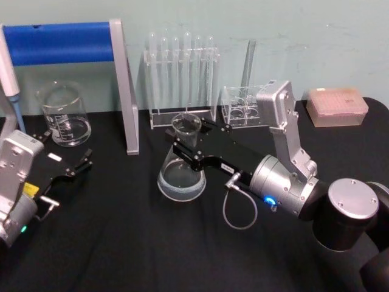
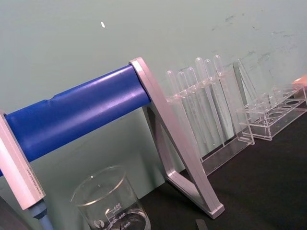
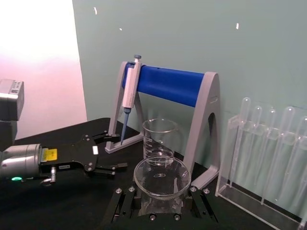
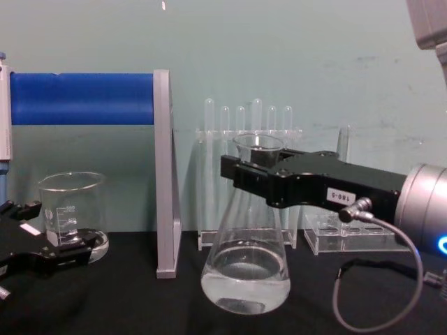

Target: Grasp the erlenmeyer flask with one hand, shake it three times, then place it back.

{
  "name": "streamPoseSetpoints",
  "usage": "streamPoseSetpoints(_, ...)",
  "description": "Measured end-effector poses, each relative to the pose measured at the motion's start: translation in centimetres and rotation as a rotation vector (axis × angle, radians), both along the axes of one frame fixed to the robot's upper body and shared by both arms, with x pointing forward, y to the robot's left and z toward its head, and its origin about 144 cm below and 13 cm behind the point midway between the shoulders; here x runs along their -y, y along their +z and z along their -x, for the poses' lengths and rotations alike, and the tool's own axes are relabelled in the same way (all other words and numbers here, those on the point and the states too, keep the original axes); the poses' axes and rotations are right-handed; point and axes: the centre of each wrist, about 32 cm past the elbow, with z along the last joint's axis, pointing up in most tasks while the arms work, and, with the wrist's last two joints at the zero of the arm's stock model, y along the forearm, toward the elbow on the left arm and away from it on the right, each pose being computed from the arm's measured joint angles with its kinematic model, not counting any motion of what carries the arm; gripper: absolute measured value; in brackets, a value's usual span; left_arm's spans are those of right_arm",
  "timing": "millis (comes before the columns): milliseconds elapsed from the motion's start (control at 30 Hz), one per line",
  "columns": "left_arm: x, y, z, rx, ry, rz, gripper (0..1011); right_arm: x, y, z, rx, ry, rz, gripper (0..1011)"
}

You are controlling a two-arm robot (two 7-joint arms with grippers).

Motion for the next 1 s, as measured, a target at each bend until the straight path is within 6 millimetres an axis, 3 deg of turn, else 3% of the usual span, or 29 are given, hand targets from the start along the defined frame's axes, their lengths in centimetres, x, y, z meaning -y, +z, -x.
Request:
streamPoseSetpoints(400,0.0,0.0,0.0,0.000,0.000,0.000,1001,0.3,0.1,-0.4,0.009,-0.029,0.000,450)
streamPoseSetpoints(1000,0.0,0.0,0.0,0.000,0.000,0.000,1001,3.6,0.4,-2.9,0.044,-0.262,-0.001,450)
